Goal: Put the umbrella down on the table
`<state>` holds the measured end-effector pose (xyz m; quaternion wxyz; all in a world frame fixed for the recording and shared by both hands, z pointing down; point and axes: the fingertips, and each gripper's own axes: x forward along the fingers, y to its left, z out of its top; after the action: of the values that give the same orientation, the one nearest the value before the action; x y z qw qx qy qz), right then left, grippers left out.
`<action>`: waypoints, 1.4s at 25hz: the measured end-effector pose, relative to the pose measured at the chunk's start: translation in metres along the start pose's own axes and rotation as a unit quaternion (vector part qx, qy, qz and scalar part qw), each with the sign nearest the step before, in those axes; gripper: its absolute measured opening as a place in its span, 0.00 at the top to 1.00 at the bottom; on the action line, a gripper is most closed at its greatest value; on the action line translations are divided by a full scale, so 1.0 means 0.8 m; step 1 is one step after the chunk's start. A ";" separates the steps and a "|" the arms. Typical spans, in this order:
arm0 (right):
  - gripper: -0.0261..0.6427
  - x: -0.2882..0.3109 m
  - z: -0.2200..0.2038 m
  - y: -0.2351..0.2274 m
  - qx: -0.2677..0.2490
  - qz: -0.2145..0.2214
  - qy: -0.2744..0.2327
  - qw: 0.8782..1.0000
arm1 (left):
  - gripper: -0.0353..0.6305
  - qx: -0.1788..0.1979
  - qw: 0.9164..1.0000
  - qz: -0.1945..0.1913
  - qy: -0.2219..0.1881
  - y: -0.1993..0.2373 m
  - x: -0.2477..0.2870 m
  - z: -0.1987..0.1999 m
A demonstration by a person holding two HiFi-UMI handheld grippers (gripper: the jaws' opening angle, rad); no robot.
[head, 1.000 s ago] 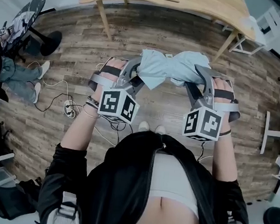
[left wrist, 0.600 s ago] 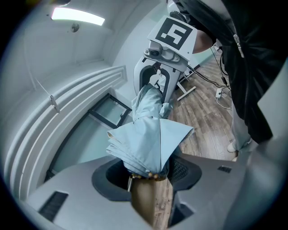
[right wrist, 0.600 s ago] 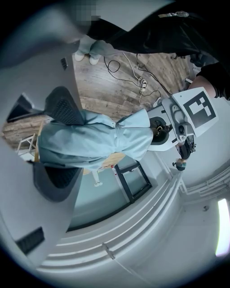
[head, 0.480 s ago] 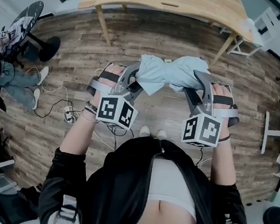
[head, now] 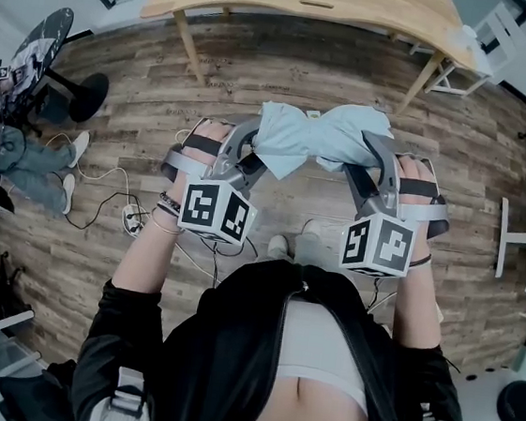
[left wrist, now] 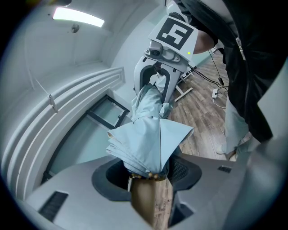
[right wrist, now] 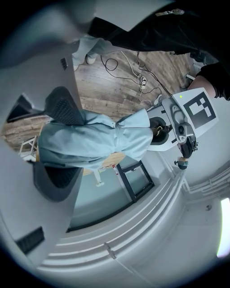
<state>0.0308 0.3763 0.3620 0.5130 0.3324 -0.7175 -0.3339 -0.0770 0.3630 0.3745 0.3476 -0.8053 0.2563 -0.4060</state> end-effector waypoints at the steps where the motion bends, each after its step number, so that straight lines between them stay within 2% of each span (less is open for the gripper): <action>1: 0.56 0.001 -0.001 0.000 0.000 0.001 0.001 1.000 | 0.62 -0.001 1.000 -0.002 -0.002 0.000 0.002 0.000; 12: 0.56 0.037 -0.025 -0.022 0.005 0.004 0.003 1.000 | 0.62 -0.001 1.000 -0.005 -0.005 0.021 0.047 -0.005; 21: 0.56 0.113 -0.058 -0.092 0.002 0.001 -0.007 1.000 | 0.62 0.001 1.000 0.008 -0.001 0.091 0.127 -0.020; 35: 0.57 0.220 -0.129 -0.197 -0.010 0.008 -0.020 1.000 | 0.62 -0.015 1.000 0.017 0.013 0.186 0.258 -0.023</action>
<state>0.1067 0.1297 0.3491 0.5043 0.3151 -0.7270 -0.3433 -0.0005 0.1197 0.3662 0.3388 -0.8009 0.2809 -0.4061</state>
